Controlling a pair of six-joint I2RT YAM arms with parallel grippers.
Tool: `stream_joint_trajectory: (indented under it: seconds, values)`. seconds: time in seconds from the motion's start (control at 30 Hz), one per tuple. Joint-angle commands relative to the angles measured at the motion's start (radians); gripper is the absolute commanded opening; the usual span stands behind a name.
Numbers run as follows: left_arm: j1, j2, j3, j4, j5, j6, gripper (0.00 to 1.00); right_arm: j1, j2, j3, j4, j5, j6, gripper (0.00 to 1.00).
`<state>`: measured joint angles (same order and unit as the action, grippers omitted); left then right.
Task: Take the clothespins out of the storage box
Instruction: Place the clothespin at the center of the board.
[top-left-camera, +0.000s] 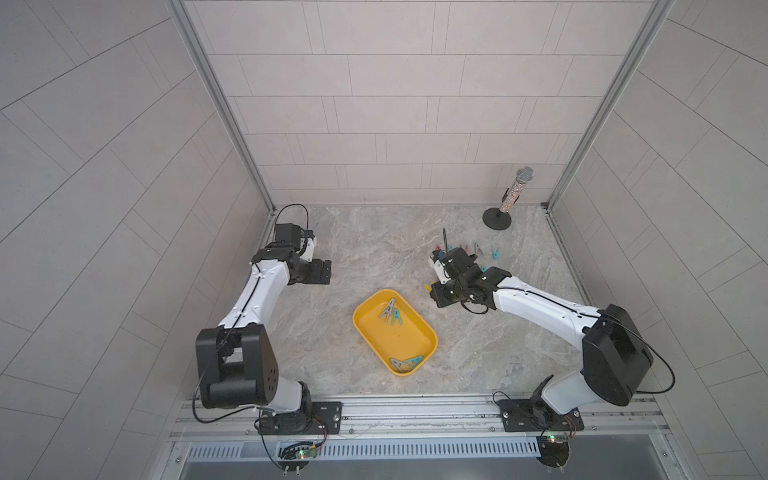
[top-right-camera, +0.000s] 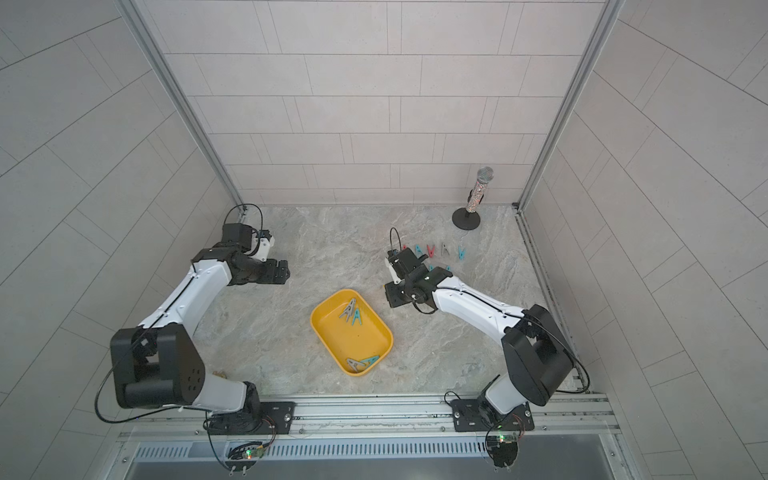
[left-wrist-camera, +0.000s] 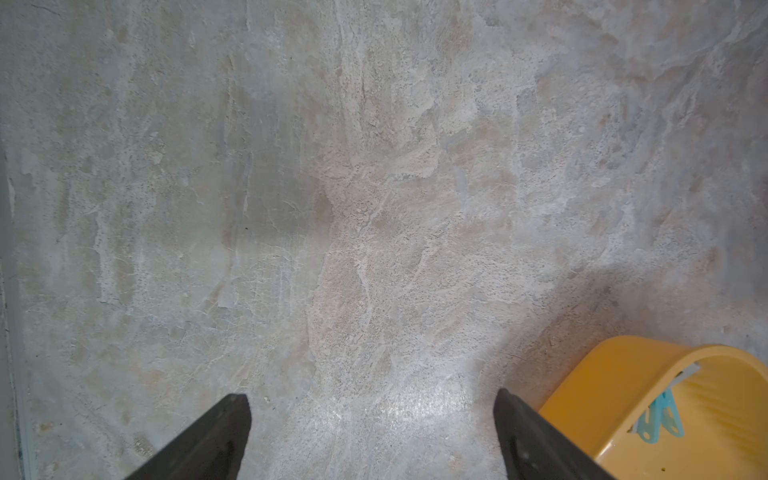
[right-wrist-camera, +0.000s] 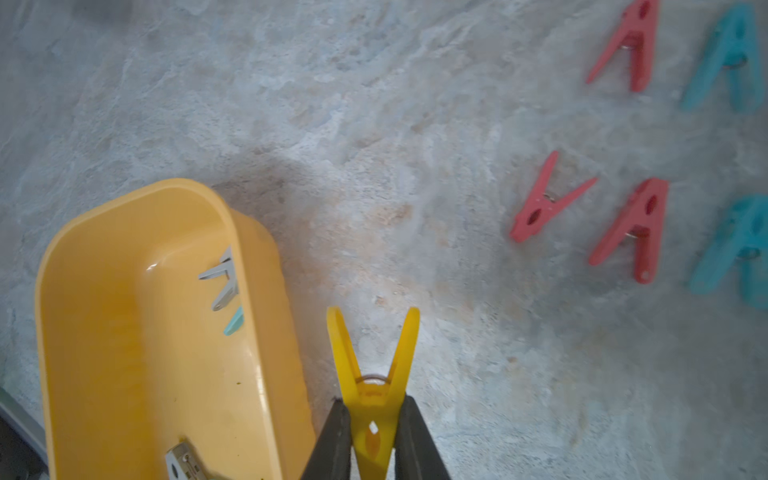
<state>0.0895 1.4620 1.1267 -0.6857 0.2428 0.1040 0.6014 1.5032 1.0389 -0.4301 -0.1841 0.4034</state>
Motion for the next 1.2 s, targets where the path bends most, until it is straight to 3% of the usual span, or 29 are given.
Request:
stream_joint_trajectory:
  seconds: [0.0, 0.3, 0.63, 0.93, 1.17]
  values:
    - [0.007, -0.005, -0.008, 0.000, 0.007, -0.004, 0.99, -0.064, -0.045, -0.038, -0.013, -0.004, 0.021, 0.16]
    - [0.007, -0.007, -0.007, -0.001, 0.005, -0.003, 0.99, -0.298, -0.046, -0.097, -0.050, -0.006, 0.001, 0.17]
    - [0.006, 0.001, 0.000, -0.011, 0.014, -0.007, 0.99, -0.505, 0.050, -0.032, -0.077, 0.026, -0.023, 0.17]
    - [0.007, -0.004, 0.001, -0.012, 0.018, -0.009, 0.99, -0.599, 0.187, 0.093, -0.099, 0.058, -0.019, 0.18]
    - [0.006, -0.009, 0.001, -0.014, 0.019, -0.009, 0.99, -0.615, 0.302, 0.165, -0.104, 0.040, -0.046, 0.18]
